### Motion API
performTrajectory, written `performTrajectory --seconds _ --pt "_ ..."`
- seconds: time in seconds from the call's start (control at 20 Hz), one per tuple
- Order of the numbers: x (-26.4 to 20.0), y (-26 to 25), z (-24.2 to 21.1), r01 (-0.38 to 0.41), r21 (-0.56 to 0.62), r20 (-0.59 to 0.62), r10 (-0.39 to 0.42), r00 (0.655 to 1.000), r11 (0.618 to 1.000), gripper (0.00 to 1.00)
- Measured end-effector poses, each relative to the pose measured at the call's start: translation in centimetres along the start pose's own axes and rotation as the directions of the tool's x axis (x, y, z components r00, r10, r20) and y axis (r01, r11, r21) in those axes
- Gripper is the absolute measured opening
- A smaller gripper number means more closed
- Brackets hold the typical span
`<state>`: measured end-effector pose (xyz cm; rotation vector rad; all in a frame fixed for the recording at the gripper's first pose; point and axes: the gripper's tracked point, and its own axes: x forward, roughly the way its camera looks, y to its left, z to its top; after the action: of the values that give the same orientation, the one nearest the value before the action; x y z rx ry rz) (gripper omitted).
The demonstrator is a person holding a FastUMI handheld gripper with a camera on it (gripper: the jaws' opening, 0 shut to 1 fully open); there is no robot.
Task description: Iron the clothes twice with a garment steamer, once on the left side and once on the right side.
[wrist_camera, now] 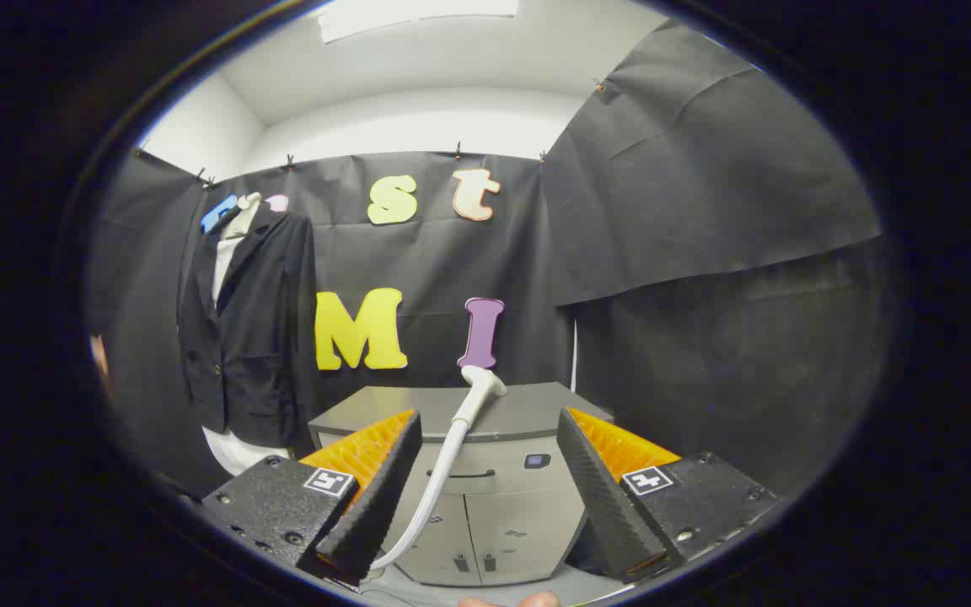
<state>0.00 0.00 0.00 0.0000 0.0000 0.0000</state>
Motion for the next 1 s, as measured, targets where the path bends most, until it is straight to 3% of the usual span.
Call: performTrajectory --seconds 0.55,1.0 --pt "-1.1 -0.9 3.0 0.014 -0.025 0.031 -0.014 0.999 1.000 1.00" --pt "-1.6 -0.5 4.2 0.018 0.036 0.040 -0.019 0.999 0.999 1.00"
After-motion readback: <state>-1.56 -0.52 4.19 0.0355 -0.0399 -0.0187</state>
